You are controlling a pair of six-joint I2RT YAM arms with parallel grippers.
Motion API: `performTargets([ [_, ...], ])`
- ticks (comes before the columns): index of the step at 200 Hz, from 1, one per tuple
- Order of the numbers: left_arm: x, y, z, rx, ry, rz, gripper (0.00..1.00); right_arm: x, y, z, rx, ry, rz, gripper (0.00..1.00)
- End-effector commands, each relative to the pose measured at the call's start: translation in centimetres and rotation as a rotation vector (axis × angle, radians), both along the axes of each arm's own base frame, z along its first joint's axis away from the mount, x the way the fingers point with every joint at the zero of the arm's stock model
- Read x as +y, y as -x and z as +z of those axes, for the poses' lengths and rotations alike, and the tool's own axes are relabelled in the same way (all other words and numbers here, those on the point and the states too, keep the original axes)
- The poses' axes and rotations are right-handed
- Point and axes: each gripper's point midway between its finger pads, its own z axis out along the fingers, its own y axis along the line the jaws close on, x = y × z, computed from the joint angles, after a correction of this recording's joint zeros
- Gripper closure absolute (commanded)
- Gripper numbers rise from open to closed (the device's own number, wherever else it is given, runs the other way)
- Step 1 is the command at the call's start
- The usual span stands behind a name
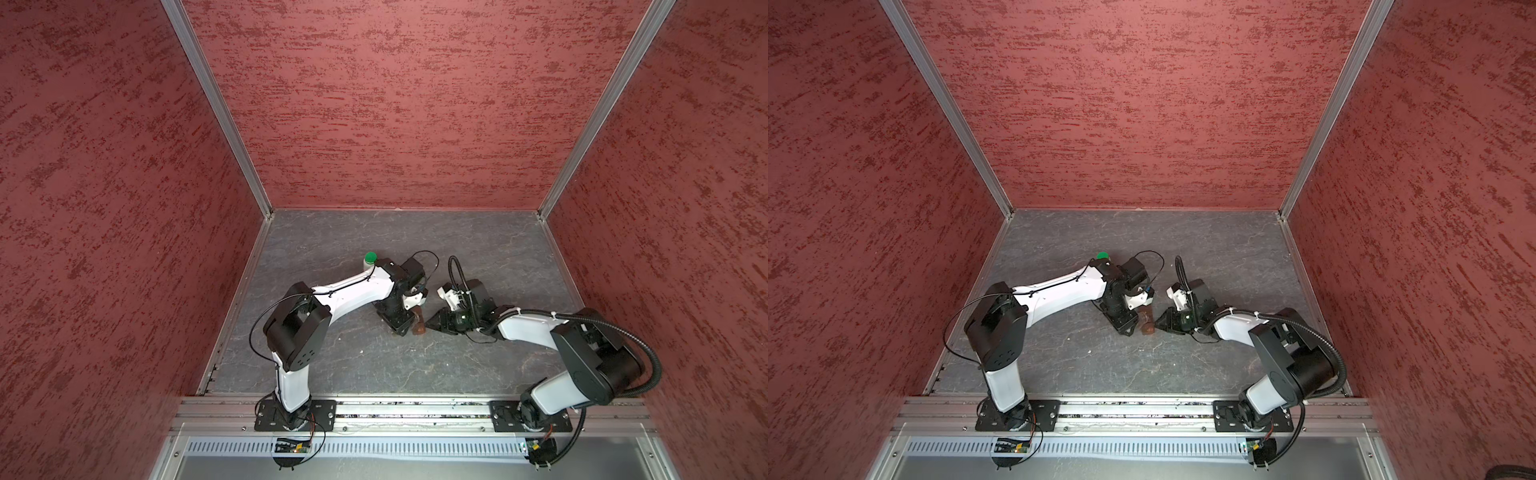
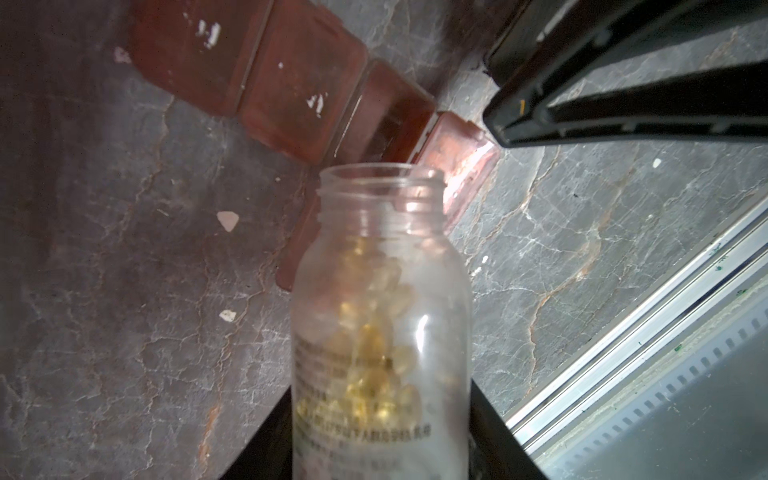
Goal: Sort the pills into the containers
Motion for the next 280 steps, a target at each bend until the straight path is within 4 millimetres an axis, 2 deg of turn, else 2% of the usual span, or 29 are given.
performTargets([
  [1, -0.03, 0.04, 0.06, 0.002, -0.025, -0.034, 1.0, 0.32, -0.57, 0.65, -0.031, -0.011, -0.004, 0.73],
  [112, -0.73, 0.1, 0.22, 0.024, -0.043, -0.077, 1.0, -0.04, -0.23, 0.48, -0.03, 0.0, -0.01, 0.74],
  [152, -0.56, 0.15, -0.26, 0.044, -0.068, -0.091, 1.0, -0.31, 0.02, 0.38, -0.03, 0.01, -0.012, 0.74],
  [280, -0.33, -0.4, 0.12, 0.049, -0.119, -0.124, 1.0, -0.44, 0.17, 0.28, -0.025, 0.019, -0.011, 0.74],
])
